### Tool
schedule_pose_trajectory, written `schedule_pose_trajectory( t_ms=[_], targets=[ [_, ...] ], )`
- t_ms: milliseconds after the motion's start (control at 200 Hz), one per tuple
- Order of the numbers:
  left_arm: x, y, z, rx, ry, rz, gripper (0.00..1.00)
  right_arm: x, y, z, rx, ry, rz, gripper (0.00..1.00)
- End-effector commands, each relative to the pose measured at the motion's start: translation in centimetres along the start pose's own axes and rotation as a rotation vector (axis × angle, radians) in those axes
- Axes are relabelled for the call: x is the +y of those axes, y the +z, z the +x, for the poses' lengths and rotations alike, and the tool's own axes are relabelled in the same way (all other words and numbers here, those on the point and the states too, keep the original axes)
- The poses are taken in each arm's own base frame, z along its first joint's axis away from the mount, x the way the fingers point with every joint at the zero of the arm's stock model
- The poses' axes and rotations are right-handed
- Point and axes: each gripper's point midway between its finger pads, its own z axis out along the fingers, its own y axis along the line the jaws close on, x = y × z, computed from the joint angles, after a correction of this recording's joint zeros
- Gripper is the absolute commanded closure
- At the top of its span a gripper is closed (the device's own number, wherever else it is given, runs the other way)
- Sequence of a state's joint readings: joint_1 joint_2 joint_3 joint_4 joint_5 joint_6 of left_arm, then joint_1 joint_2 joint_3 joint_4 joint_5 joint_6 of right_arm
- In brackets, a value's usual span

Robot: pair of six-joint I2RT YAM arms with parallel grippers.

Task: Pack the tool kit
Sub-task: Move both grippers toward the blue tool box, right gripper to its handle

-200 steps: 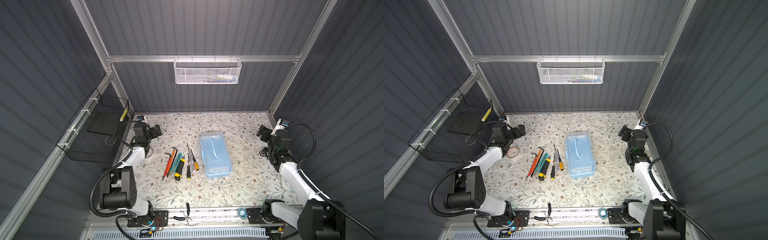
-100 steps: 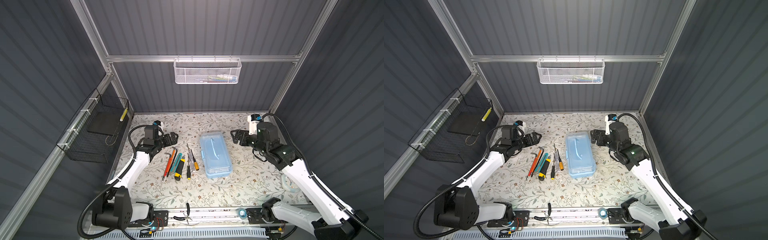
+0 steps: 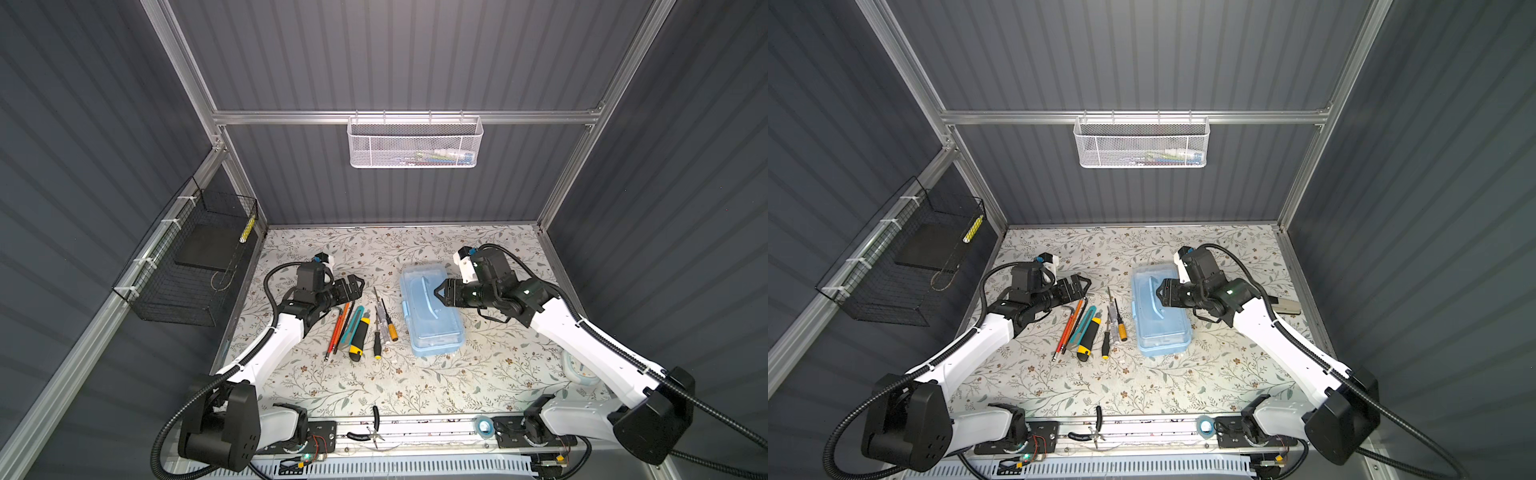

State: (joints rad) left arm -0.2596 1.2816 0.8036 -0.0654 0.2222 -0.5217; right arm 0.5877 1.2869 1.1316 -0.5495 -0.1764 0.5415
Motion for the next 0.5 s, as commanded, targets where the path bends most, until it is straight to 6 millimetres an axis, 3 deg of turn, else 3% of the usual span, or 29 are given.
schedule_pose_trajectory(
  t_ms=[0,110,185,495],
  targets=[
    [-1.2,0.6,-1.8,-0.033,-0.040,0.043,0.00,0.6,1.3,0.6,0.028,0.014,-0.038,0.39],
    [-2.6,2.3,-0.5,0.110,-0.016,0.090,0.00,0.7,2.6,0.8,0.041,0.018,-0.044,0.39],
    [-2.9,2.8,0.2,0.111,0.027,0.072,0.00,0.7,3.4,0.7,0.044,0.019,-0.041,0.40],
    [-3.3,3.0,1.5,0.125,0.050,0.052,0.00,0.5,7.0,1.2,0.092,0.017,-0.003,0.52]
  ],
)
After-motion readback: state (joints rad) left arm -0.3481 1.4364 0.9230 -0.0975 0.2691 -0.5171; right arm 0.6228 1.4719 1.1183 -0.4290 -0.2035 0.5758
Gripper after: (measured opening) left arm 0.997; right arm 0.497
